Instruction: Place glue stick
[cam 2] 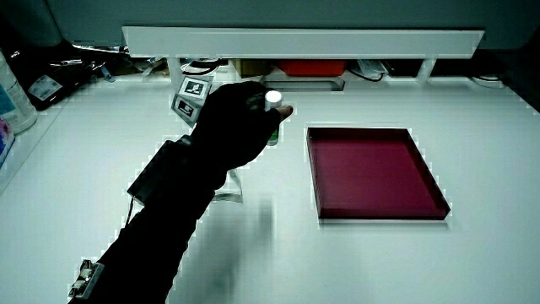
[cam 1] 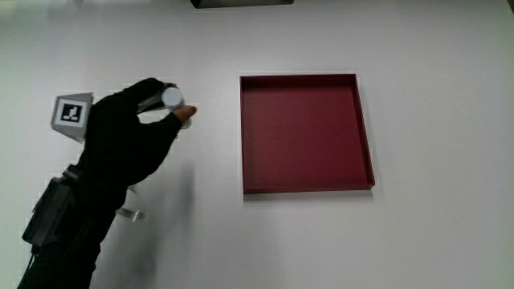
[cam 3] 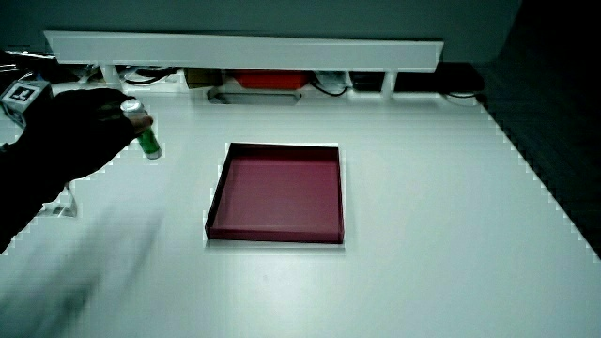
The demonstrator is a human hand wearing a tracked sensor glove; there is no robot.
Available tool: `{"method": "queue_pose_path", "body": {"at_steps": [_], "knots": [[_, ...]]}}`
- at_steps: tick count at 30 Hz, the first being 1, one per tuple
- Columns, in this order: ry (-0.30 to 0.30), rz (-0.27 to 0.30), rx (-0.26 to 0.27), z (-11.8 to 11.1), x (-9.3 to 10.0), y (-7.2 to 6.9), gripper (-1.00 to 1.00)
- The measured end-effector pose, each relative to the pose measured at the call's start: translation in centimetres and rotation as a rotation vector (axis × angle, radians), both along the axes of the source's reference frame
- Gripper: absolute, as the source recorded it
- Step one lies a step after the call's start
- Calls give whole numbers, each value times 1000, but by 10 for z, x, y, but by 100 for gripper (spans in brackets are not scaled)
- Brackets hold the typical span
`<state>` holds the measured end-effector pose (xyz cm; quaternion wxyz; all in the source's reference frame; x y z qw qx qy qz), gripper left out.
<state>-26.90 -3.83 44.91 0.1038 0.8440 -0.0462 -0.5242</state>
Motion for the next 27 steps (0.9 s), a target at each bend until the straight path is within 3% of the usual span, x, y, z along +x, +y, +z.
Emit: {"method": "queue_pose_path", "body": {"at_steps": [2,10,16,18,25,27], "knots": [[7,-20,-4,6,-7,2,0],[-59,-124,-69,36,-34,8,0],[-51,-180,-72,57,-44,14,0],[-74,-181,-76,61,-47,16,0],[-61,-177,-102,71,-46,18,0],[-30,-187,-93,71,-46,19,0]]}}
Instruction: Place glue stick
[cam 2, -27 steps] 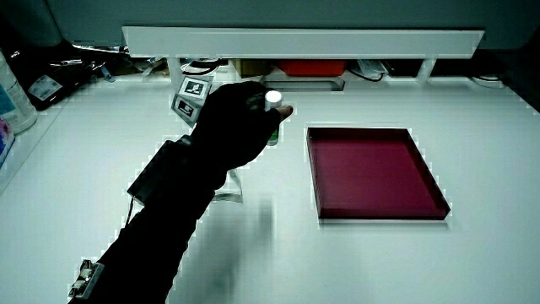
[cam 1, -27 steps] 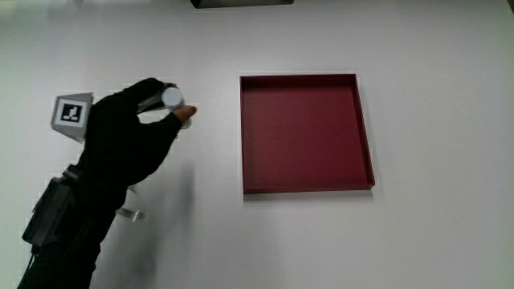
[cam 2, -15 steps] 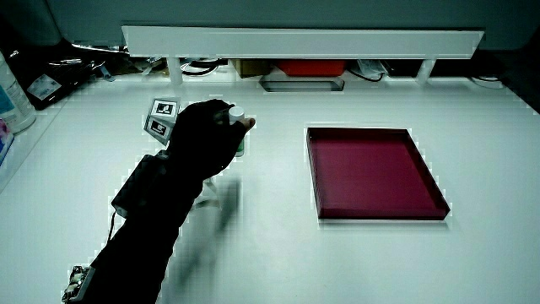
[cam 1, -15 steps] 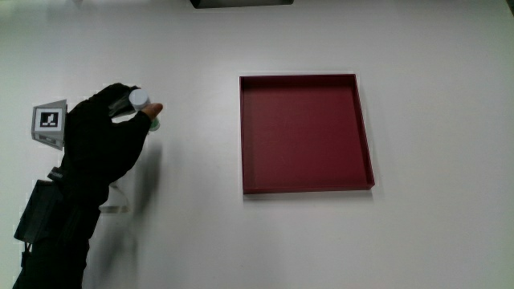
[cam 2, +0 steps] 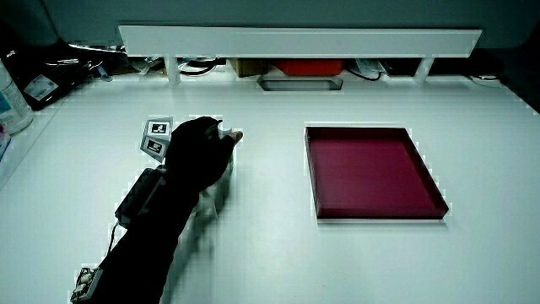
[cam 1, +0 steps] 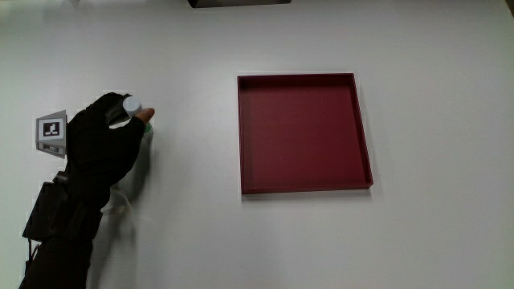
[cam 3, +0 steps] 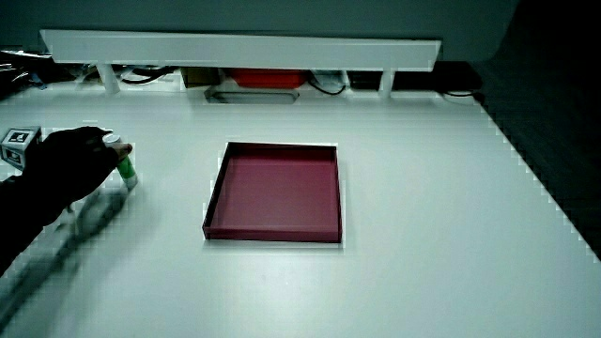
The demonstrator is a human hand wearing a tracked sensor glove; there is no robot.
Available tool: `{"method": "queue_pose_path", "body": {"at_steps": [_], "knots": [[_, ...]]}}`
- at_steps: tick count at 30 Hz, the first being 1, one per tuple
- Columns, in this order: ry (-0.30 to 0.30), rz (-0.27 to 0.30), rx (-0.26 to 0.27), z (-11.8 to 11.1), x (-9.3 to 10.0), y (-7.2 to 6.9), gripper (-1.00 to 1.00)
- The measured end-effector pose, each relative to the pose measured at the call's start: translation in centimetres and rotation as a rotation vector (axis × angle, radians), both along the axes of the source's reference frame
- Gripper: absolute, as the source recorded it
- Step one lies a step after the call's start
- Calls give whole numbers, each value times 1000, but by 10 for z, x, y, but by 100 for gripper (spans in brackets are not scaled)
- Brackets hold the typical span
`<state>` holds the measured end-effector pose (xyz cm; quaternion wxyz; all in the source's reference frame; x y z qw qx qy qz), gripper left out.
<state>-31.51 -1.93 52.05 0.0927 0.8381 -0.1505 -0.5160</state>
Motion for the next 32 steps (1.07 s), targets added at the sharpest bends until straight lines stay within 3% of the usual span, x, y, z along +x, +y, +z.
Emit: {"method": "queue_pose_path", "body": {"at_steps": [3,8,28,31,32], "knots": [[-23,3,-20,-1,-1,0,0],[5,-4,-11,0,0,0,0],[34,-13,-45,4,-9,7,-77],[27,8,-60,-3,-8,12,-88],[-3,-1,-80,-7,-9,16,-92]]}}
